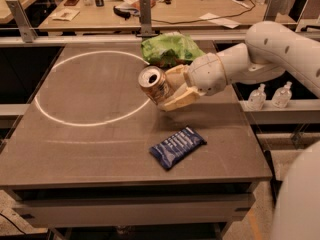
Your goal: Place orange can upright
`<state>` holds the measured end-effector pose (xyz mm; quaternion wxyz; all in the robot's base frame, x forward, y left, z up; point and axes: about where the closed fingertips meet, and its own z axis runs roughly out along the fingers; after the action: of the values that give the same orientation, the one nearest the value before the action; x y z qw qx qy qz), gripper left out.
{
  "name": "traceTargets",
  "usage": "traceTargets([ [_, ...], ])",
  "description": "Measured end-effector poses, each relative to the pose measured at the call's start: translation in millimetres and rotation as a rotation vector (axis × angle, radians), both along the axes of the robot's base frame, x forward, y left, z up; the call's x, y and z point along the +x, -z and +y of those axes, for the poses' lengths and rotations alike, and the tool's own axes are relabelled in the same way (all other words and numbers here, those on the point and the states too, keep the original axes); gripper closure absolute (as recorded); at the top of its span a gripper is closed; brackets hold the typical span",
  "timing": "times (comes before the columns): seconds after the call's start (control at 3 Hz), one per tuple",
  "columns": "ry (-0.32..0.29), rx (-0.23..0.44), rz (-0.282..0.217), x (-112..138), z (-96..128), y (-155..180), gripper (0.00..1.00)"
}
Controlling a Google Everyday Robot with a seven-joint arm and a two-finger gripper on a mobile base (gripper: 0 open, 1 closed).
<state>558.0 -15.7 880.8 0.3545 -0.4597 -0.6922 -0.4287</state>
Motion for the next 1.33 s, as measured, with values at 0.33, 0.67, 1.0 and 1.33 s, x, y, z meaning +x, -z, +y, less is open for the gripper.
traceTargets([
  [0.33,0.103,0.077,0.074,-15.1,-2.2,13.4,1.00],
  [0.67,0.170,0.136,0.114,-21.1,-2.6,22.2,1.00],
  [1.0,0.207,0.166,0.144,-26.1,-4.6,26.7,1.00],
  [1.33,0.238,0.199,0.168,-31.0,-3.5,30.5,0.82],
])
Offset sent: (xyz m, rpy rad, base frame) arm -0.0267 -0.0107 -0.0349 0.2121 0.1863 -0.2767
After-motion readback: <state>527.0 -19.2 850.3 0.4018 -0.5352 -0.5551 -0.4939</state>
